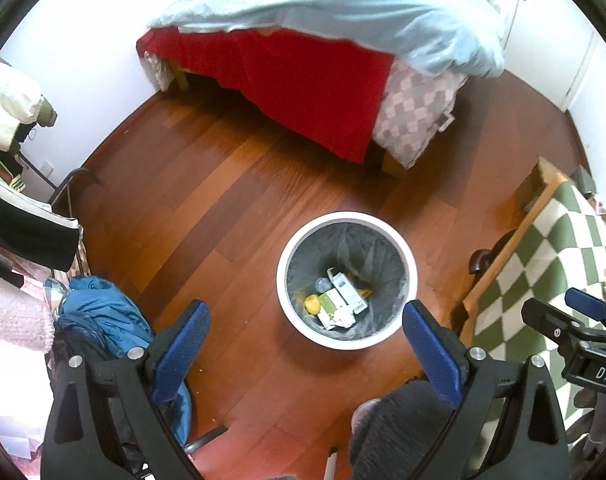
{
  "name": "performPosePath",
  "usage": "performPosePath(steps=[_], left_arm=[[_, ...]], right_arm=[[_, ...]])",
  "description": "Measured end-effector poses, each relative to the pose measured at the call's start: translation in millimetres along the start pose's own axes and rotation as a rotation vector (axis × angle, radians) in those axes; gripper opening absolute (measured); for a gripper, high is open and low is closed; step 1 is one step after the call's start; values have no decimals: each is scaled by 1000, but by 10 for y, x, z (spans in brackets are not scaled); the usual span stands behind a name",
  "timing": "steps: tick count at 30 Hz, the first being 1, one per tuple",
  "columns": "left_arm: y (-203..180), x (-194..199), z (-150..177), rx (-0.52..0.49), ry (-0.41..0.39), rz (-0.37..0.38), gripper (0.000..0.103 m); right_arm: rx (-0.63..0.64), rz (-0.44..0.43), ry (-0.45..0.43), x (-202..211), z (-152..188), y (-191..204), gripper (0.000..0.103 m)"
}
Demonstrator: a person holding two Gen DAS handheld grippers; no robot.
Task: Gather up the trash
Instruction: 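Move both tools back toward the table, then grasp the white paper box with the left gripper while the right grasps the red cola can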
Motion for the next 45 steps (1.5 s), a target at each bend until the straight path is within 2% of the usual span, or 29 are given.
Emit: performPosePath(steps=[10, 14, 18, 22, 25, 30, 36, 41, 45], left_arm=[[-327, 736, 85, -36, -110, 43, 98], [-644, 944, 89, -84, -158, 55, 98], [-1173, 981, 132, -141, -164, 101, 98], [-1916, 797, 232, -222, -117, 157, 98], [-2568, 628, 354, -292, -86, 194, 98], [-3687, 313, 548, -389, -17, 216, 98], [-4954, -37, 711, -456, 98, 246, 98], [-5659, -326, 696, -424, 246, 272, 98], [-5988, -533, 665, -335, 388, 297, 98]], right_arm=[[-66, -109, -127, 941, 267, -136, 102], [-155, -182, -179, 1312, 430, -409, 102], [-253, -187, -215, 1588, 640, -890, 102], [-361, -120, -231, 1792, 920, -1611, 102], [-460, -38, -233, 1918, 1162, -2283, 102], [-624, 147, -211, 2124, 1555, -3606, 102], [-765, 369, -149, 2198, 1713, -5144, 102], [-819, 448, -48, 2025, 1688, -6018, 102], [-788, 473, 27, 1848, 1614, -6335, 101]])
Point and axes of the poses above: each gripper's, at about its wrist camera, not at the fingertips, and x roughly against the way its jaws point, y to its left, z to its underside, the point moved 8 cm from there along -x, roughly the way its jaws point, and after that the axes turned 1 degree about z, right-handed, at the moved point
